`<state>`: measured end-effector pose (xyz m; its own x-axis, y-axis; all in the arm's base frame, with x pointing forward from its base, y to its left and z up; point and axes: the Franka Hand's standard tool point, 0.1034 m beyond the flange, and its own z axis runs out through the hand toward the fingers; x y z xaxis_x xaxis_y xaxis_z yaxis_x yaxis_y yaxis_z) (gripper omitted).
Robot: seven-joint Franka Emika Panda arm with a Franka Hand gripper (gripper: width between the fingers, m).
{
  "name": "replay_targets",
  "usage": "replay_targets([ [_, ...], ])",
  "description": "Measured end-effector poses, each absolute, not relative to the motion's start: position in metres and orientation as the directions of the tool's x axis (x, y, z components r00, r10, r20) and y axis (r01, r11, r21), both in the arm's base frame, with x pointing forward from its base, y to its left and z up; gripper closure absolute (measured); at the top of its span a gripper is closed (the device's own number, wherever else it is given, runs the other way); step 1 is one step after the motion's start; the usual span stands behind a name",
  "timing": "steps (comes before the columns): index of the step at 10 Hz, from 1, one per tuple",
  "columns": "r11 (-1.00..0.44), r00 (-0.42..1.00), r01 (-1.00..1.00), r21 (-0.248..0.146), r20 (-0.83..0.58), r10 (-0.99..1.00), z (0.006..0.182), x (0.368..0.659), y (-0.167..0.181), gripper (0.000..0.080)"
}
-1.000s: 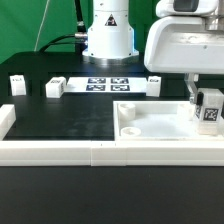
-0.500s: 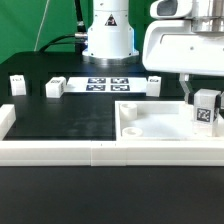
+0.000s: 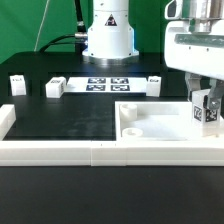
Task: Assemble one leg
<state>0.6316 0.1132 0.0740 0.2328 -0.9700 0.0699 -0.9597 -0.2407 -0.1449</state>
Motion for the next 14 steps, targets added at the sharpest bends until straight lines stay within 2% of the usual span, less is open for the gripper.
replay_targets([
  [3,-0.104,0.099,-0.982,-0.157,0.038,-0.994,0.074,0.632,0.114,0.0506],
  [4,-0.170,0.165,-0.973,-0.156,0.048,-0.985,0.074,0.632,0.113,0.0395],
  [5,-0.203,0.197,-0.966,-0.157,0.054,-0.979,0.074,0.633,0.113,0.0249],
  [6,-0.256,0.249,-0.954,-0.157,0.064,-0.966,0.075,0.633,0.113,0.0249],
  [7,-0.407,0.398,-0.902,-0.146,0.090,-0.913,0.076,0.634,0.114,0.0172],
  [8,-0.499,0.489,-0.855,-0.137,0.104,-0.866,0.076,0.634,0.116,0.0154],
  [10,-0.716,0.702,-0.690,-0.105,0.141,-0.698,0.076,0.635,0.117,0.0151],
  [12,-0.828,0.812,-0.554,-0.086,0.162,-0.561,0.075,0.634,0.124,0.0151],
  [14,-0.941,0.923,-0.337,-0.032,0.186,-0.337,0.076,0.634,0.127,0.0151],
])
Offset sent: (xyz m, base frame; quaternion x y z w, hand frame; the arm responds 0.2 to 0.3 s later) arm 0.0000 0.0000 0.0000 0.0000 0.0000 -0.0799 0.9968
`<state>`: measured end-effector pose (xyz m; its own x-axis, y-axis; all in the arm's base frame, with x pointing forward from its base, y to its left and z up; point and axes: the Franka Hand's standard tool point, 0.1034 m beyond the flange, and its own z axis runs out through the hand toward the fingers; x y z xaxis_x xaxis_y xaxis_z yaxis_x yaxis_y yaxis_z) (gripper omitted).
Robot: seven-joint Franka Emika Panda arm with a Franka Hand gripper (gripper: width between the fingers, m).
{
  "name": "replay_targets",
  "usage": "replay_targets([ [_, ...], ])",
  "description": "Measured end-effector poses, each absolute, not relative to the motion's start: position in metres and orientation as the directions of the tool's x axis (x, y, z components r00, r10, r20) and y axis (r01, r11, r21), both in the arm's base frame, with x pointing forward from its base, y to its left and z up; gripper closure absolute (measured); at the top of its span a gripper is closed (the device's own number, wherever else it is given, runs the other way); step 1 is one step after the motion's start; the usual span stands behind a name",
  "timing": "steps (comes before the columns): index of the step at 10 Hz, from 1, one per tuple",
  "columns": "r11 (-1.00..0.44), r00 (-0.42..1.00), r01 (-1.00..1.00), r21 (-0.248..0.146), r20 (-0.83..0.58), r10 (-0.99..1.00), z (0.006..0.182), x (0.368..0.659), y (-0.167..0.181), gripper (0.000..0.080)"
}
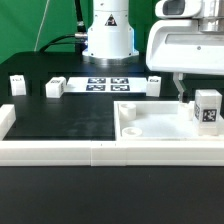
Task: Assemble one leg
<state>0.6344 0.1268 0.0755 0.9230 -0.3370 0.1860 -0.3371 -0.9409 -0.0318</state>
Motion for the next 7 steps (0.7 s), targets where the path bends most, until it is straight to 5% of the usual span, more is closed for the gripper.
replay_targets([
  [4,-0.996,0.978,-0.077,0.036,0.195,-0.069,0.0765,0.6344,0.1257,0.0151],
  [7,-0.996,0.978,-0.087,0.034,0.195,-0.078,0.0765,0.6346,0.1250,0.0510],
])
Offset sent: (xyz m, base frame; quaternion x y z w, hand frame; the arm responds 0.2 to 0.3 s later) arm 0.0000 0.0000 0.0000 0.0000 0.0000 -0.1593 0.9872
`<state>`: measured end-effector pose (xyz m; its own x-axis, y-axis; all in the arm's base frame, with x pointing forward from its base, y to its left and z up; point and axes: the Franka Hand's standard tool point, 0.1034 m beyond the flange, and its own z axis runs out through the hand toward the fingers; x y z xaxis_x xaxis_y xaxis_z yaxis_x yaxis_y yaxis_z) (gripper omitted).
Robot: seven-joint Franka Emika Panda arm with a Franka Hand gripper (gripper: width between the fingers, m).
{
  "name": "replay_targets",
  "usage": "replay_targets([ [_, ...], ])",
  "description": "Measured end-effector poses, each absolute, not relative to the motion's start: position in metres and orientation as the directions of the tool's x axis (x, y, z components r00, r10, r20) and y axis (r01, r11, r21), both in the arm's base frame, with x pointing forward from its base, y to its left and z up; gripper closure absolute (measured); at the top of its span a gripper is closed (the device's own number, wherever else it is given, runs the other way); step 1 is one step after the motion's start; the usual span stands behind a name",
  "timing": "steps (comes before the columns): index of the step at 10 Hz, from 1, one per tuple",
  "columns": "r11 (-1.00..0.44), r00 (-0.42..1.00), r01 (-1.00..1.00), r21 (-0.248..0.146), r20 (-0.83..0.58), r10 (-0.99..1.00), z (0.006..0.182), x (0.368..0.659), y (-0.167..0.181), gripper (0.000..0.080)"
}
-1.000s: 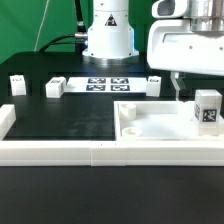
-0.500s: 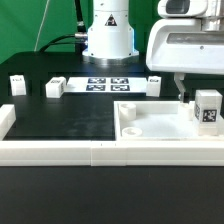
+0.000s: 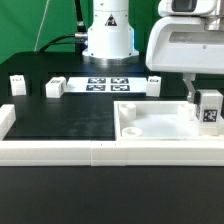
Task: Assemble one leg
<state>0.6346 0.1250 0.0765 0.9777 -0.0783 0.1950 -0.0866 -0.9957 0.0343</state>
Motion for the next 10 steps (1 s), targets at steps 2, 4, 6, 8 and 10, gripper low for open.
replay_targets([
  [2,-0.992,0.974,-0.120,0.028,0.196,-0.113,0.0765,0.6346,0.1248,0.0509],
  [4,-0.984,0.966,-0.177,0.014,0.196,-0.171,0.0765,0.6354,0.1207,0.0509],
  [6,-0.899,0.880,-0.436,-0.048,0.187,-0.437,0.0758,0.6348,0.1187,0.0509],
  [8,-0.767,0.747,-0.633,-0.102,0.177,-0.640,0.0761,0.6356,0.1167,0.0509],
  [10,-0.594,0.576,-0.793,-0.136,0.155,-0.803,0.0761,0.6335,0.1156,0.0509],
])
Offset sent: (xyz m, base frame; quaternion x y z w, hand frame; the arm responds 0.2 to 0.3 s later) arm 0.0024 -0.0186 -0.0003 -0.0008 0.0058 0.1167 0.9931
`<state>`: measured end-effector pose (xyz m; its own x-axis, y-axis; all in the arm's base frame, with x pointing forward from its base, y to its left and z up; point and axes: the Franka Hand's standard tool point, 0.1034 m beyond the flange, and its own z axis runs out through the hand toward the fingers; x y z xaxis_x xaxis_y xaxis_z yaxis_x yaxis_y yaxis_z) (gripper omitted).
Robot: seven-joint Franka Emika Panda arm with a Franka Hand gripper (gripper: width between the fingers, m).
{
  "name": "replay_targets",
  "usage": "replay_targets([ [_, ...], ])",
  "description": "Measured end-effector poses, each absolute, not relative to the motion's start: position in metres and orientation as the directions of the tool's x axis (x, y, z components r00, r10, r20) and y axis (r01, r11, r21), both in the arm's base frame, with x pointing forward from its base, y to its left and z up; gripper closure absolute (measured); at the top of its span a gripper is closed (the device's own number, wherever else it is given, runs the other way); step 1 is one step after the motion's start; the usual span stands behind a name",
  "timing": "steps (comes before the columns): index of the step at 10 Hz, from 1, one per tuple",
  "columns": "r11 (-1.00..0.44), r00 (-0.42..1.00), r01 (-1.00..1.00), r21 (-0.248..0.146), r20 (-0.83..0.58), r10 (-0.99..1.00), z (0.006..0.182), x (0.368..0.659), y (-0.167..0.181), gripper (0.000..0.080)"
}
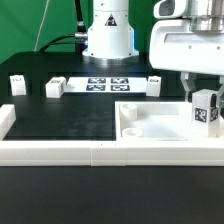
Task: Assemble one leg
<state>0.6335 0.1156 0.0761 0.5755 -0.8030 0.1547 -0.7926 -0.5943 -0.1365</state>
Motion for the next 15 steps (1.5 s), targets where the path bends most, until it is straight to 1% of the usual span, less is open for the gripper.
replay_targets([
  [1,-0.477,0.461,-0.865,-0.154,0.130,-0.878,0.0765,0.6327,0.1150,0.0508],
  [3,-0.309,0.298,-0.935,-0.174,0.089,-0.950,0.0771,0.6325,0.1132,0.0505],
  [4,-0.147,0.142,-0.972,-0.182,0.038,-0.989,0.0772,0.6322,0.1108,0.0504],
  [6,0.057,-0.054,-0.981,-0.183,-0.022,-0.998,0.0754,0.6319,0.1097,0.0499],
  [9,0.303,-0.294,-0.938,-0.168,-0.076,-0.953,0.0758,0.6322,0.1114,0.0499],
  [11,0.388,-0.378,-0.908,-0.159,-0.090,-0.921,0.0758,0.6321,0.1104,0.0499],
  [15,0.437,-0.424,-0.887,-0.151,-0.111,-0.899,0.0755,0.6318,0.1074,0.0499],
])
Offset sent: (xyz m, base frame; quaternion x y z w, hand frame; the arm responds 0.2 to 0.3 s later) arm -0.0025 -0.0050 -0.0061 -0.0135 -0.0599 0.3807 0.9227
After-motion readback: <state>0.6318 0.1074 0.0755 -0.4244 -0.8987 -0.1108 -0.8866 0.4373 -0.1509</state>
